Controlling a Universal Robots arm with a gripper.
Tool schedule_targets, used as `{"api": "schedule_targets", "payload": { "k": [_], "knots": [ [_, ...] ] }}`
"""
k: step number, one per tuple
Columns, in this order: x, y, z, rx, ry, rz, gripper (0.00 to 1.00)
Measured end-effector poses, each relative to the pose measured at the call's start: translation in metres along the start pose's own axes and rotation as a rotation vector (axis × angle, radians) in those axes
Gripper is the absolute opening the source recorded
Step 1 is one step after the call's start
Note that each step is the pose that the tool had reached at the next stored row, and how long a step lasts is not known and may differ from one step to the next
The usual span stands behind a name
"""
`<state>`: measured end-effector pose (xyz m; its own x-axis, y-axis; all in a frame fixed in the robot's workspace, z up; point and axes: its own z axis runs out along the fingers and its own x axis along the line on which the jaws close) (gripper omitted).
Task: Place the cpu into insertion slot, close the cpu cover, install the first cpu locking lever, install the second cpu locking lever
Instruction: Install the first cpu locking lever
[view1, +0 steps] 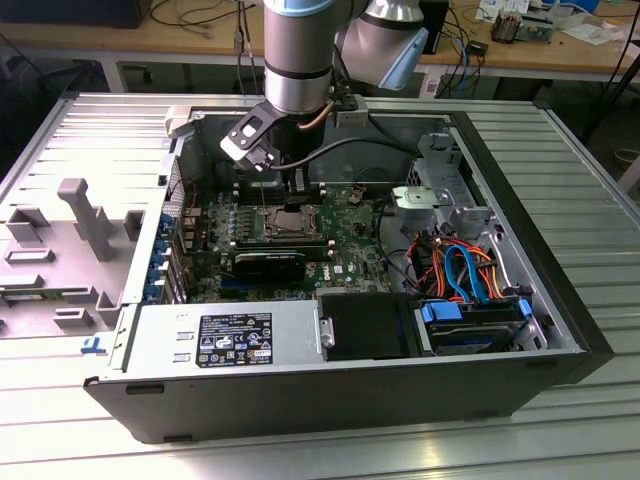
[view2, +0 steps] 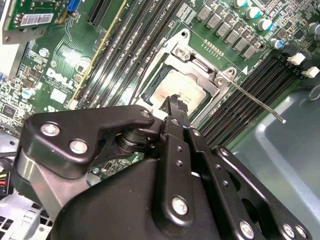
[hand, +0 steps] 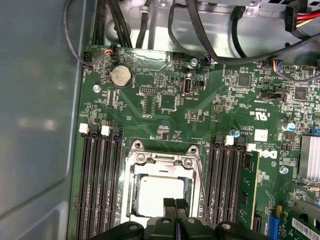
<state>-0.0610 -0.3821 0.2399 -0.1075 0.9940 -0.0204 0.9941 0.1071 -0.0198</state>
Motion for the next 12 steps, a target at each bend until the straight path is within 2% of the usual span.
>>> {"api": "schedule_targets", "payload": {
  "k": [12],
  "knots": [
    [0.0, 0.0, 0.0, -0.0013, -0.0012, -0.062, 0.11]
  ]
}}
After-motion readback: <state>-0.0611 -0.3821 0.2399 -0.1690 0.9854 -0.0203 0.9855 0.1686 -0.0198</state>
